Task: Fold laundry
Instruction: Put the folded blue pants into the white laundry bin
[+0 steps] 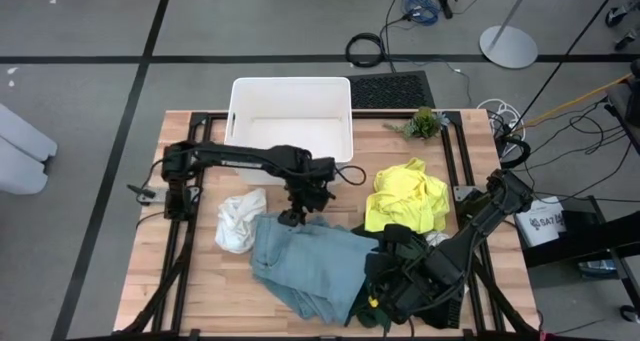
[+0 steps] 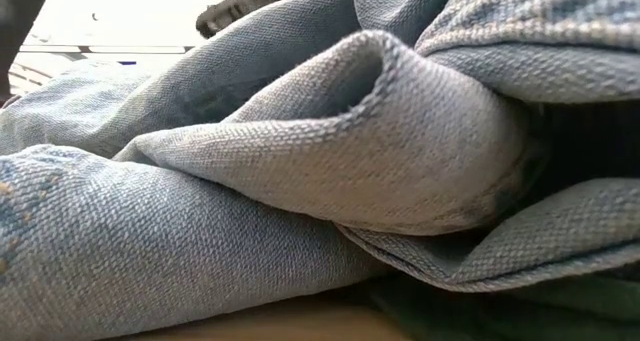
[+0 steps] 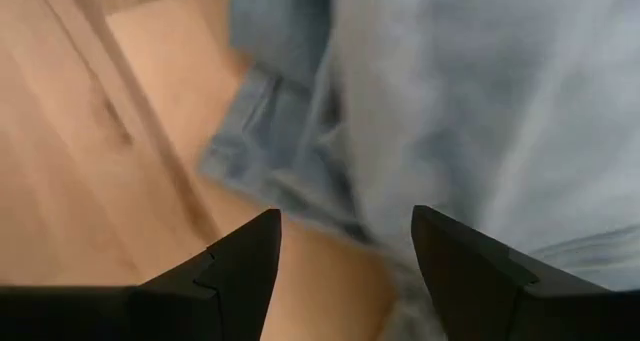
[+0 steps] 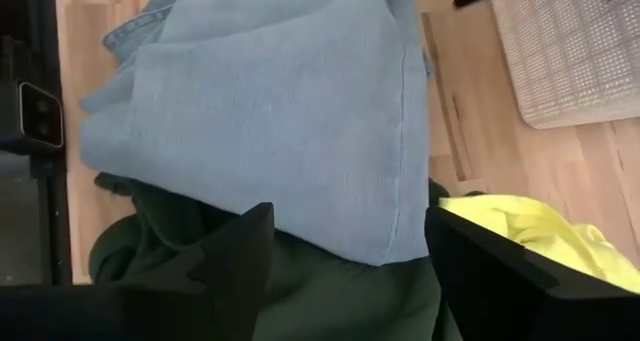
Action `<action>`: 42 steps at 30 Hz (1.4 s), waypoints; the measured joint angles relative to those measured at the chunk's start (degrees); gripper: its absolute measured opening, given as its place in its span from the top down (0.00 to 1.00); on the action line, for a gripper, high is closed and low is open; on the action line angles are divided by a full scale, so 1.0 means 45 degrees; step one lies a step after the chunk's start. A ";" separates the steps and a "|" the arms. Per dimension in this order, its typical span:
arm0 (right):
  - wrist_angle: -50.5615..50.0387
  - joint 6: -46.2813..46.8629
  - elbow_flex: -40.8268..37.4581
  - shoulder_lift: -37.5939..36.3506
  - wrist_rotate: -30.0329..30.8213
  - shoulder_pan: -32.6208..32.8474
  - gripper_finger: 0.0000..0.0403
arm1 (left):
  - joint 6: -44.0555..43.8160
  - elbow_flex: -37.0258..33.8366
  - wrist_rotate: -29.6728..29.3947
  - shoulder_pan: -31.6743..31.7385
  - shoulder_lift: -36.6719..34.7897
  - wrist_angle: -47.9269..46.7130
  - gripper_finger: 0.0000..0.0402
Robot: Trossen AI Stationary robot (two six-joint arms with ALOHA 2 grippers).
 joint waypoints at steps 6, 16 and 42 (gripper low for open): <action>0.0160 0.0000 0.0000 0.0000 0.0120 0.0039 0.39 | 0.0400 0.0002 -0.0774 -0.0026 0.0956 0.0271 0.42; 0.0732 -0.0429 -0.0730 0.0000 -0.0041 -0.0071 0.39 | 0.0730 0.0013 -0.2666 -0.0746 0.2453 0.1048 0.42; 0.0957 -0.0282 -0.1117 0.0000 -0.0696 -0.0549 0.39 | 0.0683 0.0092 -0.4213 -0.1311 0.3711 0.1404 0.62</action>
